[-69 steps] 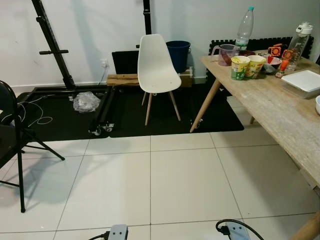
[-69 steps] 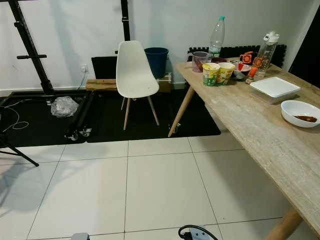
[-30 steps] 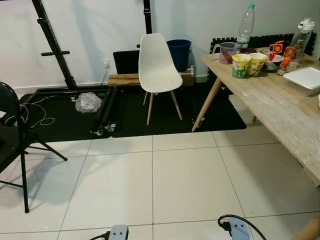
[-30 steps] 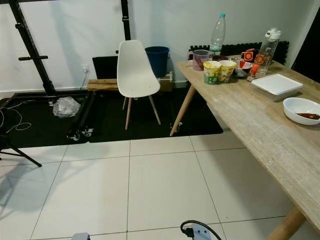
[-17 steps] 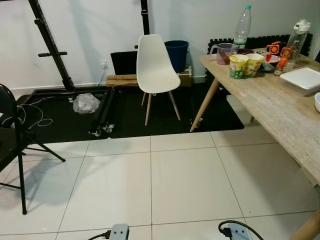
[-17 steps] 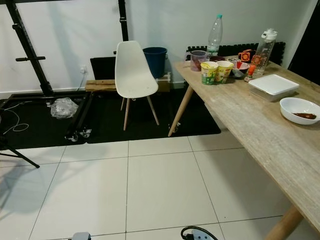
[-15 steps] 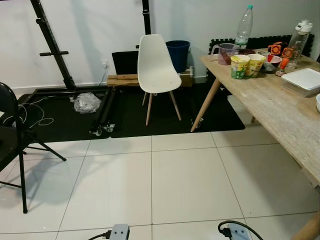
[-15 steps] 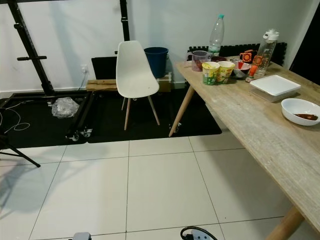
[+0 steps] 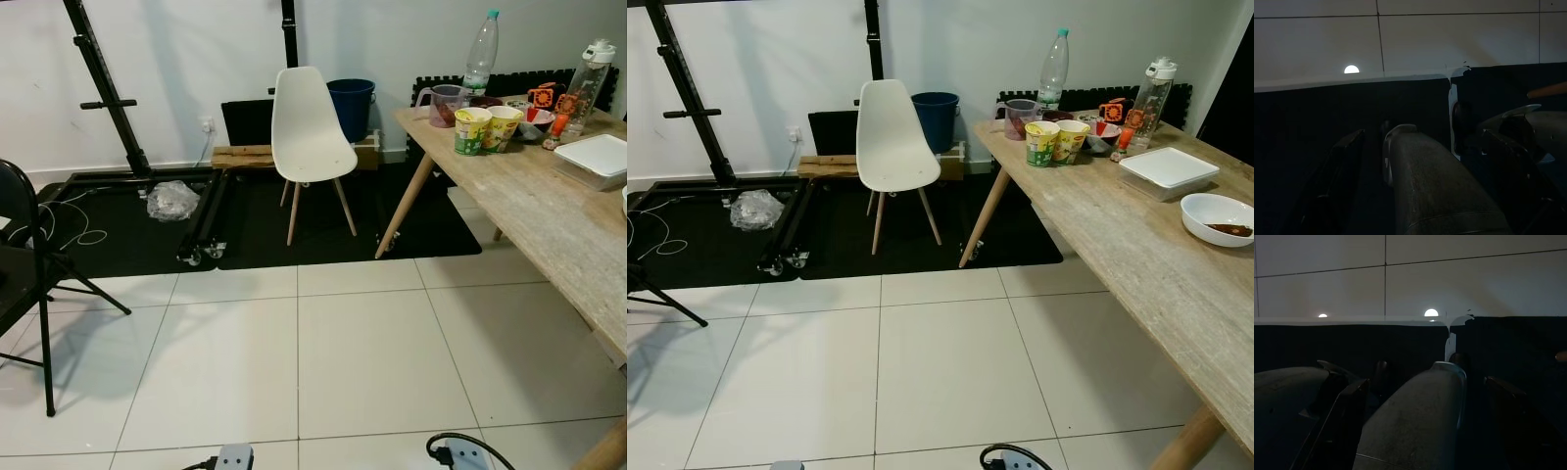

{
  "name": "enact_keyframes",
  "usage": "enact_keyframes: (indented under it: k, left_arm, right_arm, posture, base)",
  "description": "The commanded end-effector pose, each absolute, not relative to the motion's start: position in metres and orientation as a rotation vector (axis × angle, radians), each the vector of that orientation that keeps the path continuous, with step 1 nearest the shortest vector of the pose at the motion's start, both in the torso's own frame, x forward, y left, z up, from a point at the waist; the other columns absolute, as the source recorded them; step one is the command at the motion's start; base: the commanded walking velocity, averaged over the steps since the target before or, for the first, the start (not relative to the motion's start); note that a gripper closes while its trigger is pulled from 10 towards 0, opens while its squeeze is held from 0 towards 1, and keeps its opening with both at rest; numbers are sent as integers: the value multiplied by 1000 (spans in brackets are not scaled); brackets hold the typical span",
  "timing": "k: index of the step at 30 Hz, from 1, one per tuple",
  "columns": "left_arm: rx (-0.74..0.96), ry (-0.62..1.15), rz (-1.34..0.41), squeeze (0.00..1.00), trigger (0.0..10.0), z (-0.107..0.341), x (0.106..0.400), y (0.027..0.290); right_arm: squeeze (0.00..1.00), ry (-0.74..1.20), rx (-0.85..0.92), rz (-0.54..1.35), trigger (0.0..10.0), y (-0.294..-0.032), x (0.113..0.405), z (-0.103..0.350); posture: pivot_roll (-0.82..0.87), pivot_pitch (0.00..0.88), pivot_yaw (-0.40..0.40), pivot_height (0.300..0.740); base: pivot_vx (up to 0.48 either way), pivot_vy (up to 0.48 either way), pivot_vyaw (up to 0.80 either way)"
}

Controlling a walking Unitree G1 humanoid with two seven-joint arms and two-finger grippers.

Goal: Restocking fridge

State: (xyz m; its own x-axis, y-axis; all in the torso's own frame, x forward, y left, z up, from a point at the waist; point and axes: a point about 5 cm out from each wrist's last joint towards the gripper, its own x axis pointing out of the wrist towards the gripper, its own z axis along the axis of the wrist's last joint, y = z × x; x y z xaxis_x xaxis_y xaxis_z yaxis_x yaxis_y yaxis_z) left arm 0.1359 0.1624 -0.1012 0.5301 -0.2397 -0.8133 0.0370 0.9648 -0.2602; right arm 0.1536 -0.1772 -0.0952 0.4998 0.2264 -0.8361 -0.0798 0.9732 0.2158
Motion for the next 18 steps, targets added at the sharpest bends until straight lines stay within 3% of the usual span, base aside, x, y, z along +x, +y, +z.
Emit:
enact_keyframes:
  k: [1,18]
  left_arm:
    - [-221,1009,-164,0,10000,-102,134,163]
    - [-226,1003,-164,0,10000,-101,136,161]
  right_arm:
    - [0,1026,143,192,10000,-177,155,-95]
    - [0,1026,134,198,10000,-178,157,-94]
  posture:
    - [-27,0,4,740]
    - [-36,0,-2,740]
  base:
    - [0,0,0]
    - [0,0,0]
